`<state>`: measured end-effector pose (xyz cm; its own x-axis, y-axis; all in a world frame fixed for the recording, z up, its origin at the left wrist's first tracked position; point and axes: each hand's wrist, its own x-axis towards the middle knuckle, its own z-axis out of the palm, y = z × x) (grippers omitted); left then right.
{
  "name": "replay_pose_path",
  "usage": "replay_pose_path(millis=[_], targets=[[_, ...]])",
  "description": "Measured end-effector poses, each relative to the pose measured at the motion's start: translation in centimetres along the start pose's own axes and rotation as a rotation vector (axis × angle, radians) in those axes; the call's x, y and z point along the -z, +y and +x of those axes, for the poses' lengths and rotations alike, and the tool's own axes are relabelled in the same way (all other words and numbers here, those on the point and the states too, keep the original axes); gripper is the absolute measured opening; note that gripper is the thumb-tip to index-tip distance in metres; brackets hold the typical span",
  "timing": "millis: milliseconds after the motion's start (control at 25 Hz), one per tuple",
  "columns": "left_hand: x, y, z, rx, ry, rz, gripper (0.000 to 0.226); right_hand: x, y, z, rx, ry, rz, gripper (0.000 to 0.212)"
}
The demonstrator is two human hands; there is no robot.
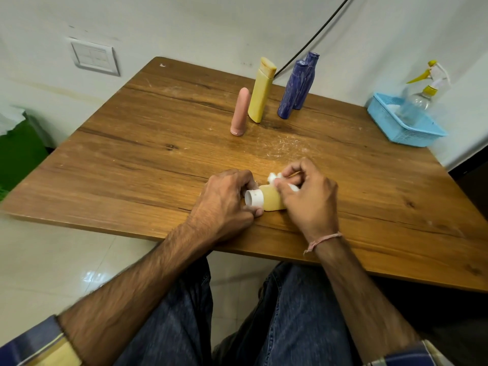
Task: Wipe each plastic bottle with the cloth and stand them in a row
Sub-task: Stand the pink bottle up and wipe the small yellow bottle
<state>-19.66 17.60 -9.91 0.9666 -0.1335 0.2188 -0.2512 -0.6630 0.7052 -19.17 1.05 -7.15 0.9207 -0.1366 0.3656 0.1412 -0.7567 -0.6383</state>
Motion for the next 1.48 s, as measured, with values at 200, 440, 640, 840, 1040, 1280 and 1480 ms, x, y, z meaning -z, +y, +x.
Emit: replay_pose_path(millis=[200, 440, 640, 840, 1040, 1280, 1480], targets=[[0.0, 0.2, 0.0, 0.007, 0.000, 0.001, 0.035, -0.3, -0.4, -0.6, -0.018, 0.071, 0.018, 0.023], [0.0, 0.2, -0.2, 0.004, -0.007, 0.000, 0.037, 0.0, 0.1, 0.0, -0.031, 0.059, 0.026, 0.022], [-0.2, 0.4, -0.3, -0.037, 0.000, 0.043, 0.044, -0.9, -0.9, -0.4, -0.013, 0.074, 0.035, 0.025], [-0.1, 0.5, -0.5, -0.058, 0.013, 0.069, 0.047, -0.3, -0.3, 0.1, -0.033, 0.032, 0.059, 0.023], [0.1, 0.8, -0.7, -0.070, 0.022, 0.099, 0.042, 1.6, 2.7, 1.1, -0.179, 0.152, 0.066, 0.017], [0.0, 0.4, -0.5, -0.105, 0.047, 0.049, 0.045, 1.4, 3.6, -1.2, -0.242, 0.102, 0.365, 0.012], [-0.3, -0.1, -0.6, -0.126, 0.085, -0.012, 0.045, 1.8, 3.8, -1.8, 0.010, 0.040, -0.005, 0.035]])
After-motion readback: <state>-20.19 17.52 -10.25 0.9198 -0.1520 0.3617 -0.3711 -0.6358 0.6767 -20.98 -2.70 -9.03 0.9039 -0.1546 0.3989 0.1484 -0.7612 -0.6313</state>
